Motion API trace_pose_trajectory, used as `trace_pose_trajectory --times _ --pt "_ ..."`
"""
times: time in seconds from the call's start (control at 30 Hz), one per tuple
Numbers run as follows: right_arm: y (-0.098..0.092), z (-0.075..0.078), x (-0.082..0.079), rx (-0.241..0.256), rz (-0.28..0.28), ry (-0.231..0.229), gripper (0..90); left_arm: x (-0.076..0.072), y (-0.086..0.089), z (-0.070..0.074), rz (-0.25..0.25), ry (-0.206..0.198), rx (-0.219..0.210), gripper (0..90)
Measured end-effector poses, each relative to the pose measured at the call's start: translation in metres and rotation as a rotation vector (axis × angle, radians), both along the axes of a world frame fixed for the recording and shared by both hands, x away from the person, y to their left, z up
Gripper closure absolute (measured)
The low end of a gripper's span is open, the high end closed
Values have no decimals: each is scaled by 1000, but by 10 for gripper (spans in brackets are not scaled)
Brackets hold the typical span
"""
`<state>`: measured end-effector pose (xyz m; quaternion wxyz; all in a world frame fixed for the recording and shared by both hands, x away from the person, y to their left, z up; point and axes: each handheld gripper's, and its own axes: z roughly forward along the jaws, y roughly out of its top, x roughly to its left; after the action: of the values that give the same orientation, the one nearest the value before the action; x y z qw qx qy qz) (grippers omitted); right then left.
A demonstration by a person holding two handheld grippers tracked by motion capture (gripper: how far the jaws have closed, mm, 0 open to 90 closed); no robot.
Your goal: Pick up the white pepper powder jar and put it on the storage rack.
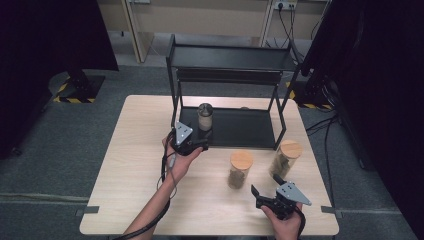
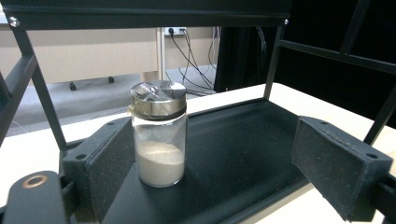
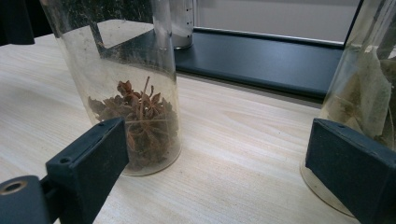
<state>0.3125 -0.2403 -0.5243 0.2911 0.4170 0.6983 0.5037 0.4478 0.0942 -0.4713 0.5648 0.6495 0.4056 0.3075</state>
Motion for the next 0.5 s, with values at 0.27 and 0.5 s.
trace_pose_trajectory --times 0.27,0.5 --pt "0 0 0 1 -2 1 63 -12 2 -7 -9 9 8 130" --pt "0 0 0 0 -2 2 63 -22 5 -12 -21 19 12 130"
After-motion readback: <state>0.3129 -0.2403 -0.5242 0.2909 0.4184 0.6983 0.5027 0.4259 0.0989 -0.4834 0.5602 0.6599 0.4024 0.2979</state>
